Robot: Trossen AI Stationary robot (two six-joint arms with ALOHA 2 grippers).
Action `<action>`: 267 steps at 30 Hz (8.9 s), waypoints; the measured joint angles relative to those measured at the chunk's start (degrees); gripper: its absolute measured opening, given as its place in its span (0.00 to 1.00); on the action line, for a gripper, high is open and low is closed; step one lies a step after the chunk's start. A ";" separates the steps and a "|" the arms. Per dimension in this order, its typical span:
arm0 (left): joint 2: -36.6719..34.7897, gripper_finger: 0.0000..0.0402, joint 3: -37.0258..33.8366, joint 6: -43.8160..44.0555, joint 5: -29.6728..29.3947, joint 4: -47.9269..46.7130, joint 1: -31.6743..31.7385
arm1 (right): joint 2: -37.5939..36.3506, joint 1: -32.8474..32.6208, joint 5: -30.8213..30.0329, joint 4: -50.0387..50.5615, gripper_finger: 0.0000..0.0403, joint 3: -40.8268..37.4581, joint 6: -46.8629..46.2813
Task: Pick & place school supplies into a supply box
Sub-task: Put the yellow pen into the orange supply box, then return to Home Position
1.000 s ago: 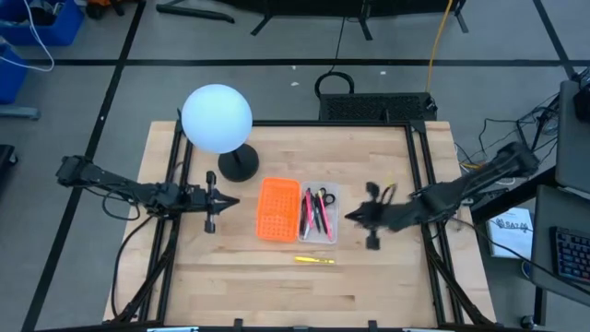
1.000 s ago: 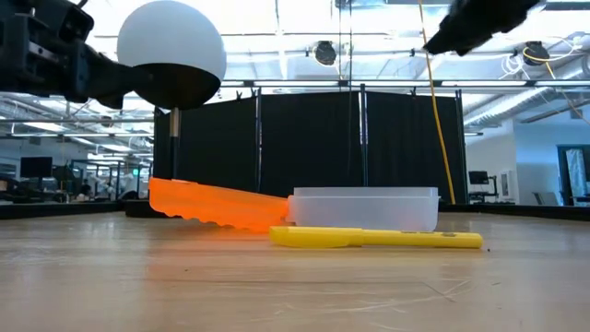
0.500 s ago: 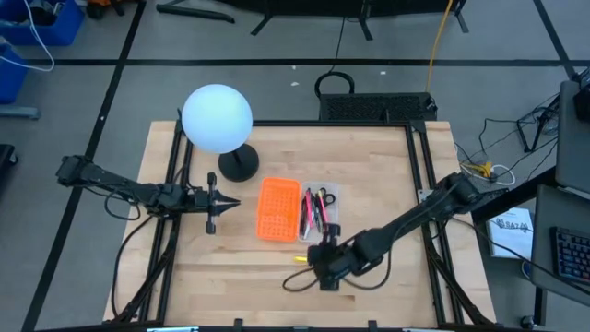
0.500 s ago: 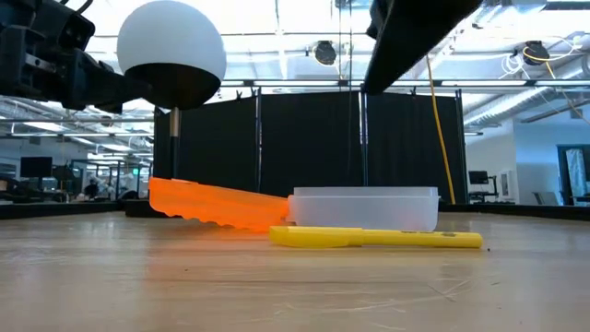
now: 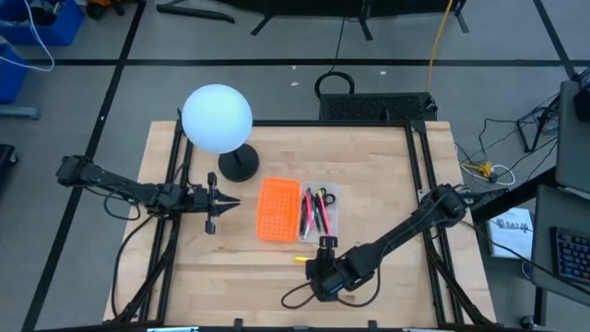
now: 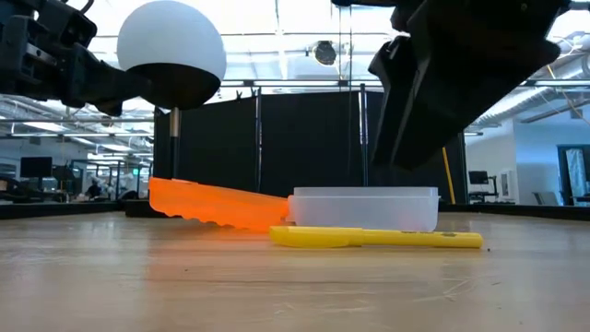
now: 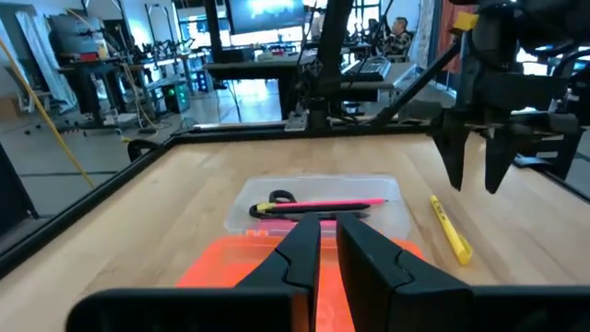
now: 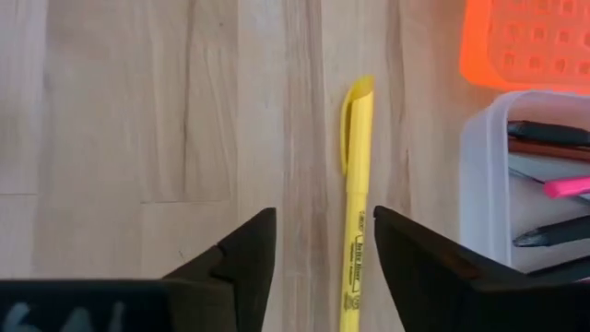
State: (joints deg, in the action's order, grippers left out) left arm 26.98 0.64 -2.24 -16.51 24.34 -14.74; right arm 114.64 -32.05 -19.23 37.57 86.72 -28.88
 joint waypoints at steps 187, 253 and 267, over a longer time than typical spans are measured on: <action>-12.02 0.00 -0.09 -21.26 48.09 -13.75 37.27 | -106.39 30.58 21.47 -48.88 0.00 -85.77 35.42; -12.00 0.13 -0.02 -1.97 47.17 -13.82 37.24 | -106.32 30.58 19.33 -49.12 0.00 -85.85 29.54; -12.00 0.13 -0.02 -1.97 46.49 -13.80 37.24 | -106.32 30.58 19.31 -49.12 0.00 -85.85 29.53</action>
State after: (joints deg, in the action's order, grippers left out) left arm 14.98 0.62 -4.21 29.98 10.54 22.50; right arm 8.32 -1.48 0.08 -11.55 0.86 0.65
